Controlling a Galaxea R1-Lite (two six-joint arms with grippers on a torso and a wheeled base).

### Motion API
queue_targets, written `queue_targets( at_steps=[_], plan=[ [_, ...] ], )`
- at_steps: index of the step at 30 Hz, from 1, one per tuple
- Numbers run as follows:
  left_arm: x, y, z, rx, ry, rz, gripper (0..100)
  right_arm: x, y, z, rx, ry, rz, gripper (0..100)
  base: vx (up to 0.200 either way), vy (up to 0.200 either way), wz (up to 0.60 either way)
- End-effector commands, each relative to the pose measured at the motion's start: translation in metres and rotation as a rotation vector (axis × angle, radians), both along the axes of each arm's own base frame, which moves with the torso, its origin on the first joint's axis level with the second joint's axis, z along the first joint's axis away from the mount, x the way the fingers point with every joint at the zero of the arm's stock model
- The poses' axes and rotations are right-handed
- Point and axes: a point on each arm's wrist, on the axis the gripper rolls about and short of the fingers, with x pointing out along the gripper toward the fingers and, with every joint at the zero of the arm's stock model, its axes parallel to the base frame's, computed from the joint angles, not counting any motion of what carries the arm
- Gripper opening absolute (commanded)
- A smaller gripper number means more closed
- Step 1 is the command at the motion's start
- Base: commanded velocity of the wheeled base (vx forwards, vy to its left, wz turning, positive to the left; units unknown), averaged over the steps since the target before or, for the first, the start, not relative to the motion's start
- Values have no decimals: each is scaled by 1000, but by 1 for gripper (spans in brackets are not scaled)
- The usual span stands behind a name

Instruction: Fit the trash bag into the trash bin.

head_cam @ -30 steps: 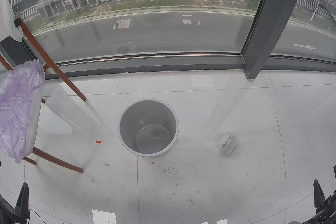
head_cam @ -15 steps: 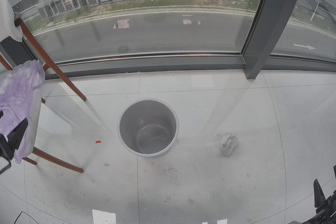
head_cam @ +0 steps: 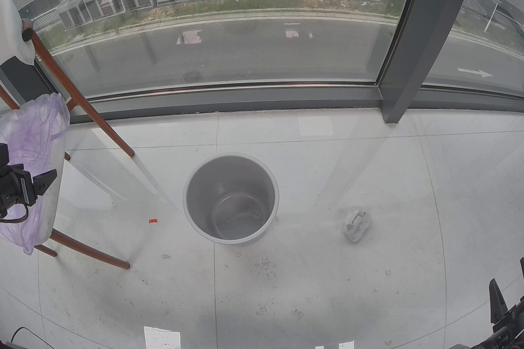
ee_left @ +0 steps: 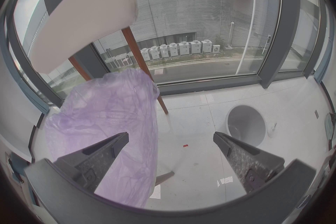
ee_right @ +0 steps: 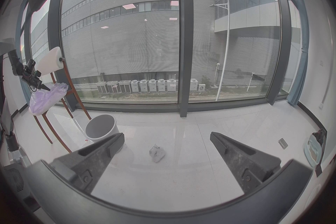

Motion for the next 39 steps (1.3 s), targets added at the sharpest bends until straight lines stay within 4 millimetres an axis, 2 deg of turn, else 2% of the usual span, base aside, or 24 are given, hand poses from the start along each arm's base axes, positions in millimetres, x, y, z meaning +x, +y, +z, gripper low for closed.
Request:
queue_targets(
  at_steps=[1,7,13,19,28,29,39],
  plan=[
    [22,12,-7,-15,39,2,100,1,0,-5,-1,15,0,100,0,0,0],
    [31,17,-6,-7,36,8,100,1,0,-5,-1,15,2,100,0,0,0],
    [52,27,-10,-3,31,11,100,1,0,-5,-1,15,2,100,0,0,0],
    [75,39,-26,11,20,26,100,1,0,-5,-13,15,10,100,0,0,0],
    [90,46,-48,66,36,23,100,1,0,-5,-17,17,10,100,0,0,0],
    [90,46,-49,75,37,19,0,1,0,-5,-17,17,11,100,0,0,0],
    [85,43,-44,76,20,6,0,1,0,-5,-16,17,10,100,0,0,0]
  ],
)
